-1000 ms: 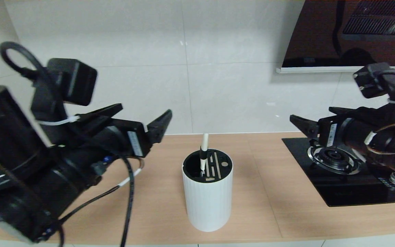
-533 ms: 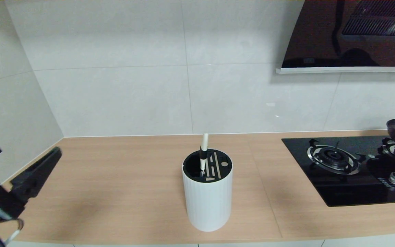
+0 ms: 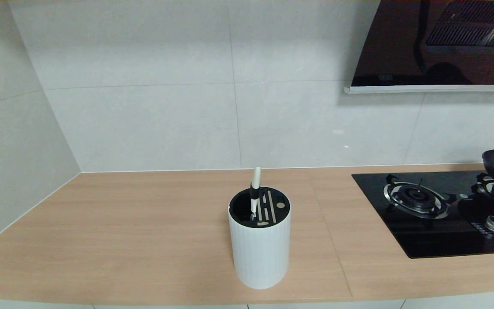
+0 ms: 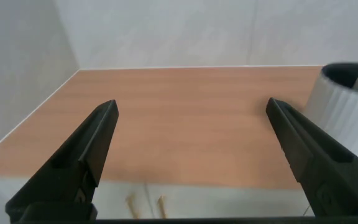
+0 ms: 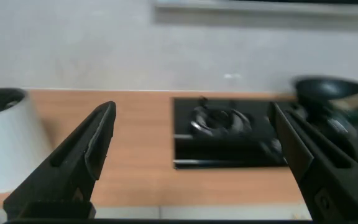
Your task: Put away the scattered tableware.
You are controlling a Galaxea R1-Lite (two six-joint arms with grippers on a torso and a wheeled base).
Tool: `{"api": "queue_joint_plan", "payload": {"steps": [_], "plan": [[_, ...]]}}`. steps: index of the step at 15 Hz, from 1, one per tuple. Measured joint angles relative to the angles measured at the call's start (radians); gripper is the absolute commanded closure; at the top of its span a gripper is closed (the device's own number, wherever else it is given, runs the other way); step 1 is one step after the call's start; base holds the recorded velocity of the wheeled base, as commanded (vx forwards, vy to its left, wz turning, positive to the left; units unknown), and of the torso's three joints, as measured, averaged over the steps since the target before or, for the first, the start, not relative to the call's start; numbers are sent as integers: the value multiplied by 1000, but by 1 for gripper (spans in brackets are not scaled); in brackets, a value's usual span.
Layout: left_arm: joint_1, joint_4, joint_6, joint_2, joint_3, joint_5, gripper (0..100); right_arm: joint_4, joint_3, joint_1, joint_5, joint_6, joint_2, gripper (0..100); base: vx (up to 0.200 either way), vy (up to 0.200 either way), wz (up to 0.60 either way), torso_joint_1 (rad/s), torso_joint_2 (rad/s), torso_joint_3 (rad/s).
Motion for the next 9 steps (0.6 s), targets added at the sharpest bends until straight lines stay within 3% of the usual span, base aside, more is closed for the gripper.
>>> {"api": "queue_joint_plan", "payload": {"steps": [1,2,6,9], "plan": [[39,7,-35,-35,4,6,0,10,2,-50,6,26,-30,0,0,0,0,0,0,0],[67,6,-49,-59,6,9,0,19,5,-93,18,38,-58,0,0,0,0,0,0,0],[182,36,-31,-153,43,15,0,9,99,-170,17,48,-156,0,0,0,0,0,0,0],[199,34,-9,-188,123,-33,0,-45,209,-178,79,45,-174,0,0,0,0,0,0,0]]}}
